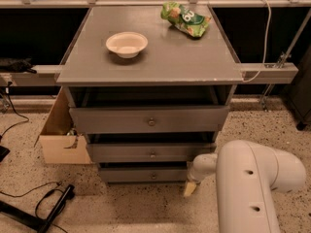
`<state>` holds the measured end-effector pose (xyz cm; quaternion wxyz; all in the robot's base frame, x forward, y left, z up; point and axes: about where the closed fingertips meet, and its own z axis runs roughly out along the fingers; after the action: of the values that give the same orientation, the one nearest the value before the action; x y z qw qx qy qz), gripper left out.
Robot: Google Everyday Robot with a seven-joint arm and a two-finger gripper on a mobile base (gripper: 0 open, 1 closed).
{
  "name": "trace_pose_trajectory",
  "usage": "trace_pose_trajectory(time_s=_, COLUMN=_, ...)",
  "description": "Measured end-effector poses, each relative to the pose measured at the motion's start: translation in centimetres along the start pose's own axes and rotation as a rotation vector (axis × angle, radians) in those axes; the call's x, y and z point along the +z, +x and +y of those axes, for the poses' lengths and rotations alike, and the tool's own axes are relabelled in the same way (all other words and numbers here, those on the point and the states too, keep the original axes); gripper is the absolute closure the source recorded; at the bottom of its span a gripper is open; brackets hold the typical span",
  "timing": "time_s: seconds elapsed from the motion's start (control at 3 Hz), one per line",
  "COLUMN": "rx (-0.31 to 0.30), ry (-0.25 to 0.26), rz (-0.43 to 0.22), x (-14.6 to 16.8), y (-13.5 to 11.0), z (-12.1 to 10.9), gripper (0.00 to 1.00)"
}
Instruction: Open bottom drawer
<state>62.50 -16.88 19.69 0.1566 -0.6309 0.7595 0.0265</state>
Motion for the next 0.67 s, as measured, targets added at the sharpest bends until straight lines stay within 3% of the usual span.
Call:
trace_pose_trajectory(time_s=0.33, rx=-0.038, ry=0.047, rz=0.046, x=1.7, y=-0.2, z=-0.9, gripper=0.0)
trace_pose_trajectory(time_s=0.67, rx=-0.076, ry=0.059, rz=0.145, x=4.0, y=-0.1, z=-1.4, gripper=0.03)
